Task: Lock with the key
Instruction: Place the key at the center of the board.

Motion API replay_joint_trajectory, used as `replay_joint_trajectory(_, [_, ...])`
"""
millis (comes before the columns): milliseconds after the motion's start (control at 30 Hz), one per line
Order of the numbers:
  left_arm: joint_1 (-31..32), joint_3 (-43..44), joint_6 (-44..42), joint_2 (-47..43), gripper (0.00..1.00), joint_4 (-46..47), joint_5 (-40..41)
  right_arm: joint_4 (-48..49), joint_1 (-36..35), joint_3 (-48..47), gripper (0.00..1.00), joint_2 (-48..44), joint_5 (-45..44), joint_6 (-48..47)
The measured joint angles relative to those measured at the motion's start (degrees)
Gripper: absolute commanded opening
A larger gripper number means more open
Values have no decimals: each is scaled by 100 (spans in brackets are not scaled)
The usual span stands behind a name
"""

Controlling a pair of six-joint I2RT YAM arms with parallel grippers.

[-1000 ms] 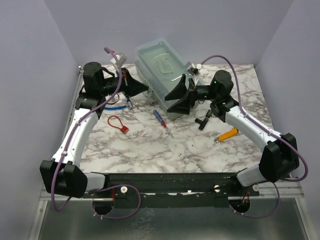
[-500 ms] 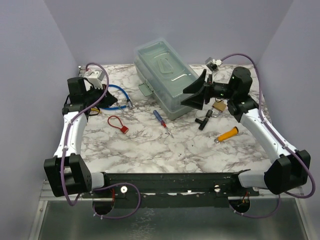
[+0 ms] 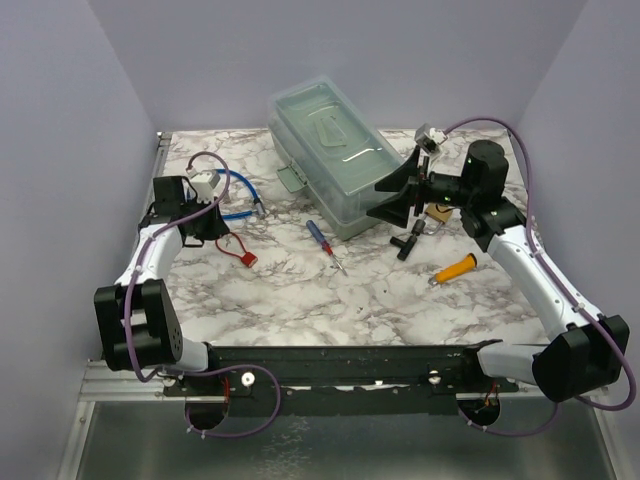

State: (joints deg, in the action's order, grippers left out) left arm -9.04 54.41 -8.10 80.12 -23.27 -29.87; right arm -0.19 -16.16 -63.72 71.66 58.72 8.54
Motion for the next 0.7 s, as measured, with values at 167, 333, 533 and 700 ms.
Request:
replay_joint_trajectory(167, [0,-179,-11,313,0,129,153,-63,0,37,94,-4,-44,-116])
replay_joint_trajectory(333, [0,-249,2,603,0,271,212,-144,0,37,94,-17,-59,-199])
replay_joint_trajectory(533, [0,-249,31,859,0,516,304,-243,0,44,94,-66,-83,-273])
replay_joint_trajectory(700, [0,-249,7,1075,10,634,448,-315,2,103,94,-92,-181,-345])
